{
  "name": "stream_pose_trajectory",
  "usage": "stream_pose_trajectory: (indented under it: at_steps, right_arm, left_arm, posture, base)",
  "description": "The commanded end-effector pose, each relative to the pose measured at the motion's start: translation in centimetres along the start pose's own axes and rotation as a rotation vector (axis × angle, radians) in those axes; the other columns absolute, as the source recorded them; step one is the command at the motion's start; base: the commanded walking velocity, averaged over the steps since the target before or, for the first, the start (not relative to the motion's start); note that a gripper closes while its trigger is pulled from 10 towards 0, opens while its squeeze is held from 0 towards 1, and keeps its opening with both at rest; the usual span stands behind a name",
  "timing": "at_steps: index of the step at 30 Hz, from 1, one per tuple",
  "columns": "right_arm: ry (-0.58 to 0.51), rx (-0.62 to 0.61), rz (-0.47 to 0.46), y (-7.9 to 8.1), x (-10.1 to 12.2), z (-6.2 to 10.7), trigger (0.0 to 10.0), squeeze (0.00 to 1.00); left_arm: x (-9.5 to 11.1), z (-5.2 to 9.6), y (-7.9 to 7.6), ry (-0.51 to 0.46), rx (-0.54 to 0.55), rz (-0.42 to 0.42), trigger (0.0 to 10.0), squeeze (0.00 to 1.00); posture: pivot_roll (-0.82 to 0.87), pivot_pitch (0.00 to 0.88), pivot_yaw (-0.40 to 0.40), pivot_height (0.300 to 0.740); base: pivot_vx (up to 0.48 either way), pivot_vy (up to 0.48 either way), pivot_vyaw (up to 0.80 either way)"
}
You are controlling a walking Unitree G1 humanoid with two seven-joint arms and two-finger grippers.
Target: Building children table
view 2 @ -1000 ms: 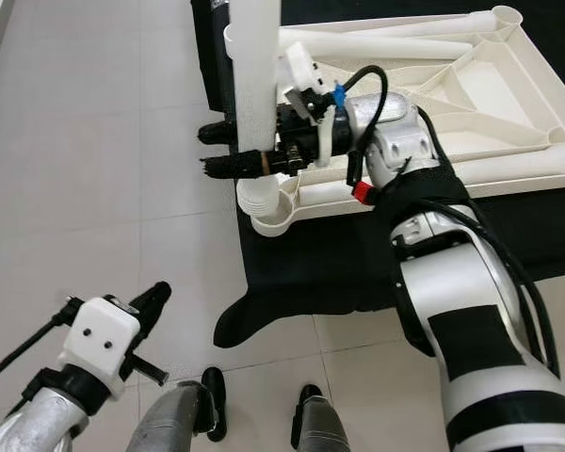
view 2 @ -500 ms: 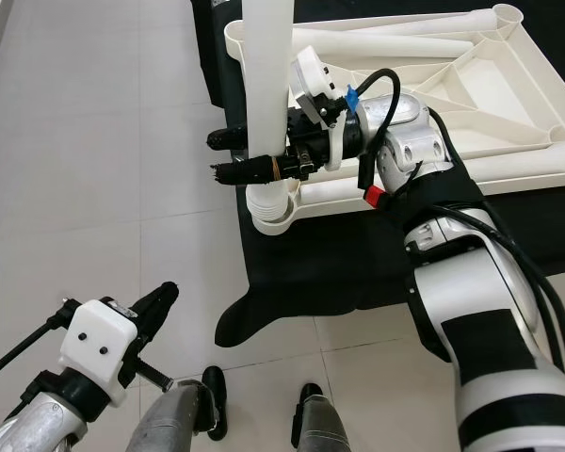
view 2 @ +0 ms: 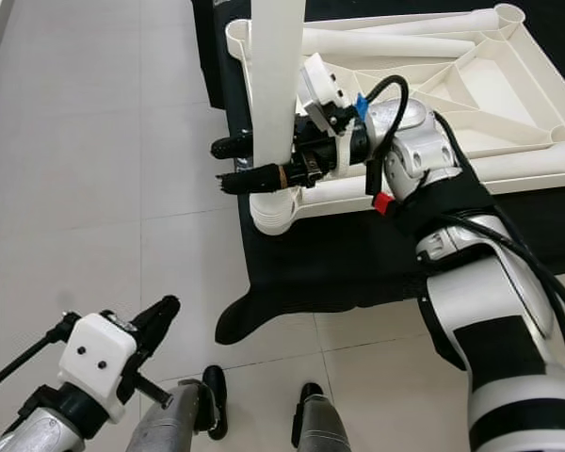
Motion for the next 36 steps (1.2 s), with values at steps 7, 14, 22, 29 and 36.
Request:
stream_pose_trajectory:
  at_steps: [7, 14, 22, 29, 36]
  right_arm:
    - [0.001, 0.025, -0.009, 0.3, -0.5, 0.0, 10.0, 0.00]
    - [0.002, 0.019, -0.007, 0.2, -0.5, 0.1, 10.0, 0.00]
    - [0.011, -0.006, 0.007, -0.1, -0.4, 0.5, 10.0, 0.00]
    - [0.017, -0.013, 0.013, -0.2, -0.1, 0.7, 10.0, 0.00]
    - [0.019, -0.017, 0.015, -0.2, 0.0, 0.9, 10.0, 0.00]
  left_arm:
    - [-0.1, 0.2, -0.5, 0.009, -0.026, 0.013, 10.0, 0.00]
    - [0.1, 0.1, -0.6, 0.000, -0.033, 0.012, 10.0, 0.00]
    - [0.2, 0.0, -0.8, -0.005, -0.037, 0.016, 10.0, 0.00]
    - [0.2, 0.0, -0.8, -0.002, -0.038, 0.017, 10.0, 0.00]
    - [0.3, 0.1, -0.8, -0.002, -0.036, 0.016, 10.0, 0.00]
  posture:
    - [0.19, 0.385, 0.005, 0.740]
    - [0.19, 0.382, 0.008, 0.740]
    - [0.19, 0.382, 0.009, 0.740]
    - [0.19, 0.391, 0.012, 0.740]
    - [0.19, 0.399, 0.015, 0.740]
  base:
    - [0.000, 0.000, 0.00]
    - [0.000, 0.000, 0.00]
    - [0.000, 0.000, 0.00]
    - [0.000, 0.000, 0.00]
    - [0.000, 0.000, 0.00]
Point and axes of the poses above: a point about 5 cm out from each wrist's last joint towards the gripper, its own z axis pointing back from the gripper into the wrist, its own x axis along the axis of the wrist's last joint, y = z × x, the point moved 1 cm from there along -z, pointing out of the wrist towards the gripper, and after that the axes turned 3 degrees about z, right-handed, at the moved point
